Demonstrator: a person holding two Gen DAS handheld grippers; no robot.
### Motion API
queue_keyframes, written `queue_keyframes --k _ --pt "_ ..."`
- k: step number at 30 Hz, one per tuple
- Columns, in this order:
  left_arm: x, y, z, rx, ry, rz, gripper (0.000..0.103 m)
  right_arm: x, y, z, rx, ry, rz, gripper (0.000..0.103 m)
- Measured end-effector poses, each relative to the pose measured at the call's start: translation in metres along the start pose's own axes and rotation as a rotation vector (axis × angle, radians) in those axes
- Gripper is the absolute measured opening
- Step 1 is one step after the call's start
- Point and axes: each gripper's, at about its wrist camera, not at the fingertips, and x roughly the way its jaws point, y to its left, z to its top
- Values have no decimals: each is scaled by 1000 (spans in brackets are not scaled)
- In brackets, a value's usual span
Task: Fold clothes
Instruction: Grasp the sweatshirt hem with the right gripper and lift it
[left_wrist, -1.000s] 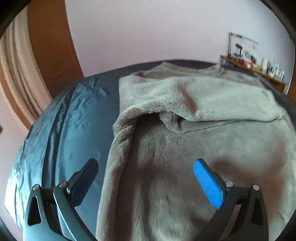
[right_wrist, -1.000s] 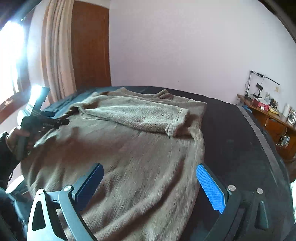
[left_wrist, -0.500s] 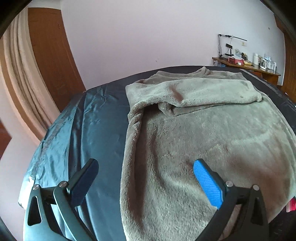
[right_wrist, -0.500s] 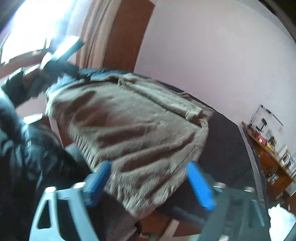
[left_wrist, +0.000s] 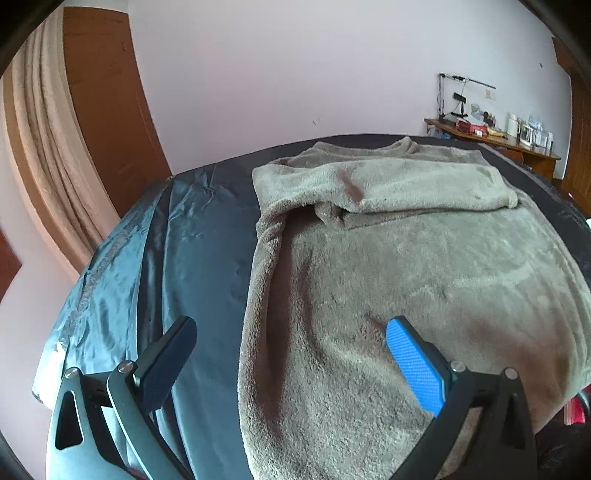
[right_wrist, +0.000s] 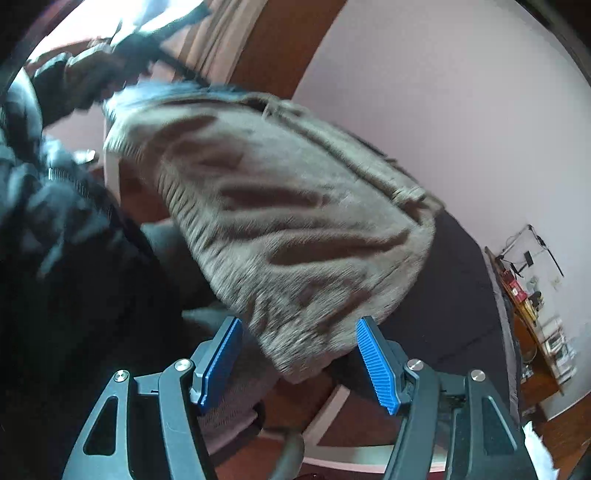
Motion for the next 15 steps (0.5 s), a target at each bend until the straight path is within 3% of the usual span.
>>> queue_keyframes --k 6,10,15 --pt "4 0 -5 0 17 1 103 6 0 -1 -19 0 -98 65" --pt "7 -1 -8 14 31 1 103 9 -1 5 -1 -12 -134 34" --pt "3 -6 -12 48 18 -10 103 -3 -11 30 48 -108 -206 30"
